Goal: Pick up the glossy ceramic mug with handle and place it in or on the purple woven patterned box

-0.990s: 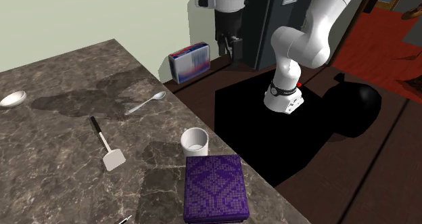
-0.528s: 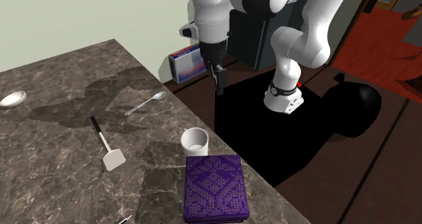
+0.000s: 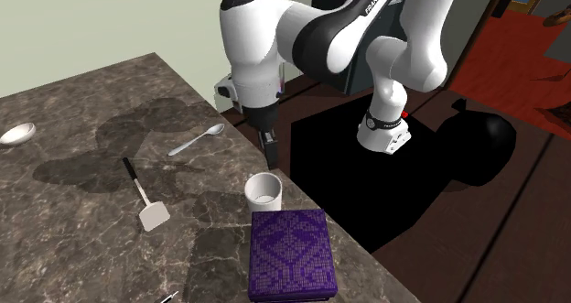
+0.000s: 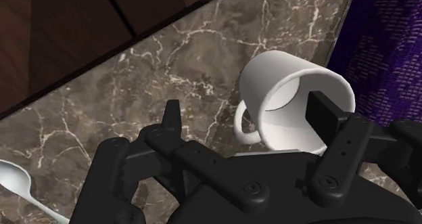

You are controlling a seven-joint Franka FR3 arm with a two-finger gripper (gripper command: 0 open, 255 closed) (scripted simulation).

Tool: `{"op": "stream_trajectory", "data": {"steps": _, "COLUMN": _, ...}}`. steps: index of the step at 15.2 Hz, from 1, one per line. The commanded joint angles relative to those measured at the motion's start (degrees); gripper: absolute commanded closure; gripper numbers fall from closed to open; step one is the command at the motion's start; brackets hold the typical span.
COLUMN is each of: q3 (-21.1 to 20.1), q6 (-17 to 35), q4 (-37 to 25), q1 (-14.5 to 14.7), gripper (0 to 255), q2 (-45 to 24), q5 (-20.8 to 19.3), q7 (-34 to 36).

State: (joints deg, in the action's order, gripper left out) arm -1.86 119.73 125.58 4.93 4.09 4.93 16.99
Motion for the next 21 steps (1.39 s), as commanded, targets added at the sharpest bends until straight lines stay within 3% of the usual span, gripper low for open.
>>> {"op": "stream_trajectory", "data": {"steps": 1, "q3": -0.34, "q6": 1.37, "q4": -2.82, "q1": 0.28, "gripper": 0, "q2": -4.15, "q5": 0.21, "q7": 0.85}}
{"op": "stream_trajectory", "data": {"steps": 3, "q3": -0.6, "q6": 2.53, "q4": -5.64, "q1": 0.57, "gripper": 0, "q2": -8.15, "q5": 0.33, "q7": 1.61}}
{"op": "stream_trajectory", "data": {"steps": 11, "q3": -0.8, "q6": 8.09, "q4": -2.83, "q1": 0.82, "gripper": 0, "q2": -10.88, "q5": 0.53, "q7": 1.51}}
{"op": "stream_trajectory", "data": {"steps": 18, "q3": -0.8, "q6": 8.07, "q4": -2.86, "q1": 0.82, "gripper": 0, "q2": -10.89, "q5": 0.53, "q7": 1.5}}
{"op": "stream_trajectory", "data": {"steps": 19, "q3": -0.8, "q6": 8.07, "q4": -2.86, "q1": 0.82, "gripper": 255, "q2": -10.89, "q5": 0.53, "q7": 1.5}}
{"op": "stream_trajectory", "data": {"steps": 21, "q3": -0.8, "q6": 8.07, "q4": -2.86, "q1": 0.82, "gripper": 255, "q2": -10.89, "q5": 0.53, "q7": 1.5}}
